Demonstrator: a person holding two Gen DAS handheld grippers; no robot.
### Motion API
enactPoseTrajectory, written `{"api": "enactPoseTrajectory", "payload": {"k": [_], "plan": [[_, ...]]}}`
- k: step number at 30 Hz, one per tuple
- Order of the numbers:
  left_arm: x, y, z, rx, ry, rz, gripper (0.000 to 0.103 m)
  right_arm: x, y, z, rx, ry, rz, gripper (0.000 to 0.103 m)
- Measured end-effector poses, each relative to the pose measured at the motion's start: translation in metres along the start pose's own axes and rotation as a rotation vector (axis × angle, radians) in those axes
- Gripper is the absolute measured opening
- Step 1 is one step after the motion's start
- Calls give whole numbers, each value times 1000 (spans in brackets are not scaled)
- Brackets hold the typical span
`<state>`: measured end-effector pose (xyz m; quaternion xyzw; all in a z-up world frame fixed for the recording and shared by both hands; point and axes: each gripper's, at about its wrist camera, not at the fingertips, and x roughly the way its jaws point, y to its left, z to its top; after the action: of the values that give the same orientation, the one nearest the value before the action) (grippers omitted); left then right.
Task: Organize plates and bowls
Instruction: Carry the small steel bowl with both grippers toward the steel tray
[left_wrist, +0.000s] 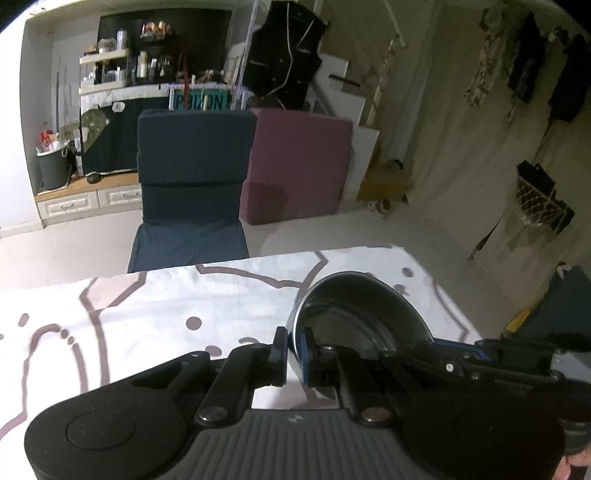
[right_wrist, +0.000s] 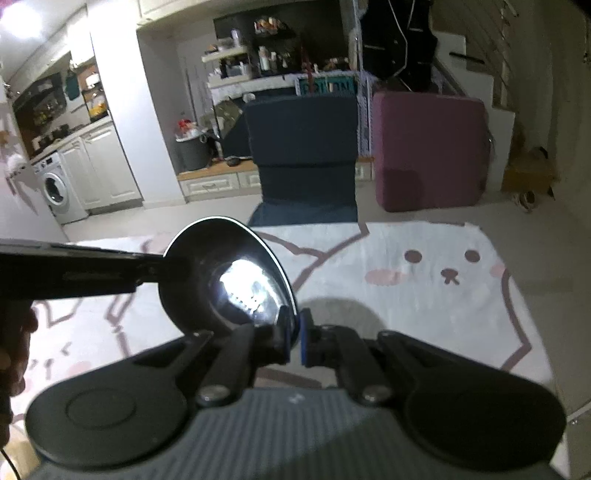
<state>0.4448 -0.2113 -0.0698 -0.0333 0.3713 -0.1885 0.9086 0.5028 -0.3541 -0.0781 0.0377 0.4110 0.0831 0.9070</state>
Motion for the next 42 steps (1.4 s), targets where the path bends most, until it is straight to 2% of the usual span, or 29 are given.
{"api": "enactPoseTrajectory", "payload": {"k": [10,18,28,35,42], "plan": [[-106,-24,-23,15,-67,-6,7,-96,33,-7,-74,-61,0,4],[-159,-35,-79,11,-57,-36,5,-155,53,-49,-77,-56,32,4],[-171,-41,-150,-12,29,-85,5,-189,71,-115,-123,31,-19,4],[-154,-41,-177,-23,101,-95,5,-180,74,-141,-159,115,-39,5],[-132,-43,-191,-12,171,-85,5,-164,61,-160,-153,219,-39,5]]}}
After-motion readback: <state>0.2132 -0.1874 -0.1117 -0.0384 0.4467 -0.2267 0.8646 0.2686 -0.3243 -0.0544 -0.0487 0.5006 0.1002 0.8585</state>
